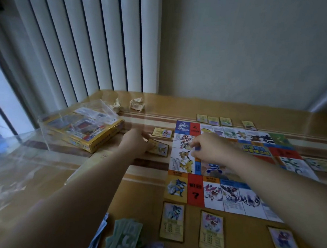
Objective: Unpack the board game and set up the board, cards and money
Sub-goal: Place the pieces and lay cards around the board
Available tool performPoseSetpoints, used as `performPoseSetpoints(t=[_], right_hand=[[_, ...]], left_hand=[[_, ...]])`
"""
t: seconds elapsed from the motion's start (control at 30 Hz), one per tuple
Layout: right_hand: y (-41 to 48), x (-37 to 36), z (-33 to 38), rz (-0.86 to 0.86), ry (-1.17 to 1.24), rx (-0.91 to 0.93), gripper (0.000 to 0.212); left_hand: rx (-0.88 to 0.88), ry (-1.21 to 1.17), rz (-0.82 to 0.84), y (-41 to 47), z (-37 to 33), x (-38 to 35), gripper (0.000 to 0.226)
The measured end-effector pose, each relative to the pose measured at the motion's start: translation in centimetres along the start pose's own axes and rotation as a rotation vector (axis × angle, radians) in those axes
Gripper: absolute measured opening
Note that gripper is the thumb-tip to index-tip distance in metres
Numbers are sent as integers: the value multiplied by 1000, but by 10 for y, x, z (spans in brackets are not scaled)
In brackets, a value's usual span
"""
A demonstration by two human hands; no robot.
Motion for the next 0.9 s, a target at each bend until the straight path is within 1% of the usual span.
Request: performPoseSetpoints(t=[0.07, 0.13, 0.37, 0.57, 0.67, 0.73, 0.8, 0.9], right_hand=[[-4, -4, -2, 41, -91, 21, 40], [-6, -6, -2, 36, -137, 38, 43], [-5, -6, -2, 30, -140, 46, 42], [-15, -4, -4, -6, -108, 69, 45], [-35, 10, -6, -95, -23, 106, 39], [-58, 18, -7, -101, 43, 143, 33], [-87, 23, -9, -38, 55, 180, 27], [-141, 18, -12, 145, -24, 199, 28]], left_hand=[[3, 30, 9, 3, -1, -1, 18], [-6, 85, 18, 4, -2, -1, 20], [1, 182, 36, 5, -4, -8, 31], [-40, 295, -17, -3, -8, -8, 38], [-129, 288, -66, -20, -25, 1, 38], [-241, 279, -50, -42, -43, 5, 36], [-367, 286, 5, -71, -58, 6, 34], [-524, 338, 194, -124, -71, 6, 26]])
Point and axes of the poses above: each hand's wrist, its own y-axis towards the middle knuckle, its own x-axis out of the back of the hand, z = x × y, the point moved 2 cm from there along y, towards the middle knuckle, and after that the axes turned 4 degrees about -x, right-handed, at the moved point
